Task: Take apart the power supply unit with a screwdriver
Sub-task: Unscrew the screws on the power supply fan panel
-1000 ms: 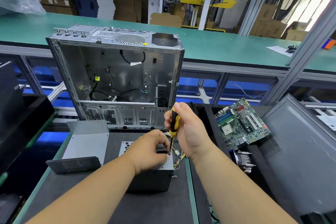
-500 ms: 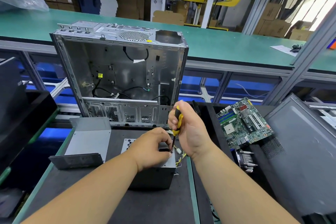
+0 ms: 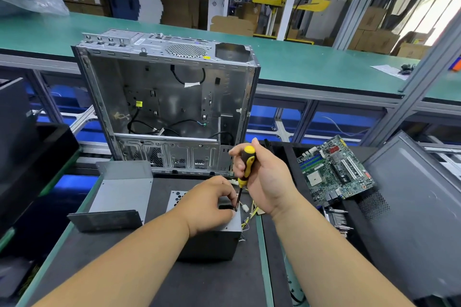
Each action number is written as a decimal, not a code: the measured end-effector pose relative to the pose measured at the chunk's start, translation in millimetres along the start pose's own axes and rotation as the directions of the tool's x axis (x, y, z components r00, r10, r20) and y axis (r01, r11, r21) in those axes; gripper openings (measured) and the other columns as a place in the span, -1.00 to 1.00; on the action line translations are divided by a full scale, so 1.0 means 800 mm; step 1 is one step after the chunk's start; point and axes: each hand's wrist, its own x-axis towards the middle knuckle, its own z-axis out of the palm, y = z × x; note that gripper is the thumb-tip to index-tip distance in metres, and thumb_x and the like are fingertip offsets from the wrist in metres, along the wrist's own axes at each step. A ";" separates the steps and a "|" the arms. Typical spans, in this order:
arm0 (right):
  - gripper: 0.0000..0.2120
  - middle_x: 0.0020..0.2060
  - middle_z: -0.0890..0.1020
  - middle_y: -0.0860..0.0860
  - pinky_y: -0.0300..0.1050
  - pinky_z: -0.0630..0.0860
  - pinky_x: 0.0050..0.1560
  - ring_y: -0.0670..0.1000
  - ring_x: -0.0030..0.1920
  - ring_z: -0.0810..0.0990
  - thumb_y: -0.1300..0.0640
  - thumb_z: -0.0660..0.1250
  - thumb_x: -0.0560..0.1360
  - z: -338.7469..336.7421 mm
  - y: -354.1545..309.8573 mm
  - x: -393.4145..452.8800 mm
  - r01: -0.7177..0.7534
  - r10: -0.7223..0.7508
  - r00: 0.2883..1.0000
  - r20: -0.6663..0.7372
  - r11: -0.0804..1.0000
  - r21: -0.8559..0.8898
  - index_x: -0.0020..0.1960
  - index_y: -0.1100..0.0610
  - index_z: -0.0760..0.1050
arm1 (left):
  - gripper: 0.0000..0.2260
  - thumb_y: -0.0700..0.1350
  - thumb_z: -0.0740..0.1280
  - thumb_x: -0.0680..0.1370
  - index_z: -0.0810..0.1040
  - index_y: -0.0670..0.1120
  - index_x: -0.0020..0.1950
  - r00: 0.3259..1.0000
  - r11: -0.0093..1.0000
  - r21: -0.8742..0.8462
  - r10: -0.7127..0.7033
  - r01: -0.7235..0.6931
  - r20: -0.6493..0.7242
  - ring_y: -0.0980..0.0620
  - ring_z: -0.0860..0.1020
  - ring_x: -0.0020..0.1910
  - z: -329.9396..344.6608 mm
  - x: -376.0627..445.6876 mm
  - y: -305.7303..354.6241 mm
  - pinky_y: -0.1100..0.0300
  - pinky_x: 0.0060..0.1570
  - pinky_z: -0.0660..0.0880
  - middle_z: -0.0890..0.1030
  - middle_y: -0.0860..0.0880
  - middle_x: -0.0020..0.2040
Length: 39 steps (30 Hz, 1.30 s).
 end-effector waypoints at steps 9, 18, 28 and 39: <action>-0.79 -0.34 0.46 -0.02 -0.20 0.37 -0.27 -0.01 -0.36 0.41 -0.03 0.24 0.54 -0.007 0.008 -0.002 0.092 -0.091 0.996 0.012 0.993 -0.080 -0.16 0.07 0.33 | -0.86 -0.07 0.40 0.34 0.51 0.19 -0.26 1.000 1.000 -0.007 0.003 -0.003 -0.002 0.15 0.52 0.07 0.000 0.001 -0.001 0.04 0.18 0.46 0.50 0.18 0.00; -0.62 -0.30 0.53 0.04 -0.10 0.42 -0.12 0.02 -0.26 0.51 -0.02 0.12 0.65 -0.010 -0.001 -0.001 0.076 -0.073 0.997 0.028 0.988 -0.137 -0.06 0.14 0.64 | -0.88 -0.08 0.38 0.32 0.56 0.11 -0.19 1.000 1.000 -0.006 -0.010 0.010 0.006 0.15 0.52 0.07 0.000 0.002 -0.003 0.05 0.18 0.46 0.49 0.20 0.02; -0.77 -0.37 0.40 -0.01 -0.17 0.25 -0.27 -0.03 -0.38 0.31 -0.04 0.21 0.55 -0.006 0.008 0.001 0.079 -0.079 0.996 0.036 0.997 -0.020 -0.16 0.09 0.30 | -0.87 -0.07 0.35 0.31 0.55 0.13 -0.18 1.000 1.000 -0.020 -0.014 0.014 0.022 0.11 0.51 0.09 -0.002 0.001 0.000 0.03 0.17 0.46 0.48 0.21 0.01; -0.54 -0.33 0.46 0.05 -0.18 0.39 -0.21 0.00 -0.33 0.40 -0.02 0.05 0.69 -0.008 0.001 0.000 0.015 -0.013 0.999 0.045 0.998 -0.053 -0.07 0.20 0.62 | -0.85 -0.15 0.40 0.36 0.62 0.11 -0.18 0.999 0.997 -0.065 -0.047 0.047 0.007 0.13 0.53 0.09 -0.001 -0.001 0.001 0.04 0.19 0.46 0.50 0.18 0.03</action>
